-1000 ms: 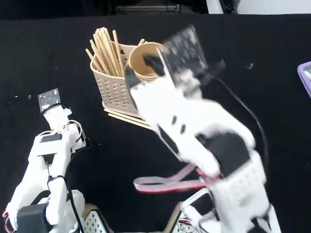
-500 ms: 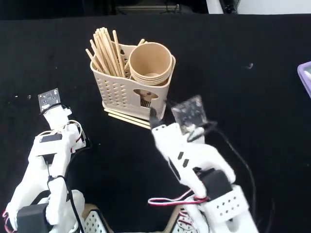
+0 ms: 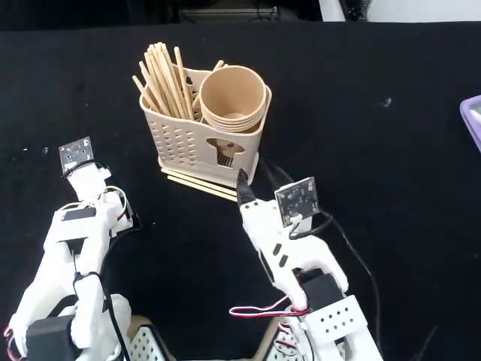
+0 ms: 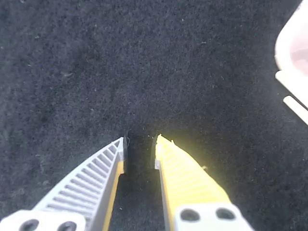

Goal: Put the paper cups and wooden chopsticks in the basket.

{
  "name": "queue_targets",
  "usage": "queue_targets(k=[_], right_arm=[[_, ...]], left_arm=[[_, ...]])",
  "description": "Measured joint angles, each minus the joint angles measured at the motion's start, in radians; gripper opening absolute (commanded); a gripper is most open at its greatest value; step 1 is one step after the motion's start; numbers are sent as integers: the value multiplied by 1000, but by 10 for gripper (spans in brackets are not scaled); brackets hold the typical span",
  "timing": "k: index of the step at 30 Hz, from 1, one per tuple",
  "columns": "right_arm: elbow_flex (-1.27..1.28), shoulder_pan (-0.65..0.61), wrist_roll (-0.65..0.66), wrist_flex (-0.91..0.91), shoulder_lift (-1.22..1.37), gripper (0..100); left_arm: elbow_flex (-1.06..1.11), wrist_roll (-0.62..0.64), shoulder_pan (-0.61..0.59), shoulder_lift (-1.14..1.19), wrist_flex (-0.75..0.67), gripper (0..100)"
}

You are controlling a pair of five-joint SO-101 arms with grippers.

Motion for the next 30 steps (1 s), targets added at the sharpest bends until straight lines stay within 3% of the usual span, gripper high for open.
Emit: queue_targets(k=[16,22,30], right_arm=[[0,3,-18,-89,0,152],[-95,3,-152,32,0,152],[-186,3,-144,133,0,152]], left_arm=[[0,0,0,0,0,116],[0,0,0,0,0,116],[0,0,0,0,0,116]])
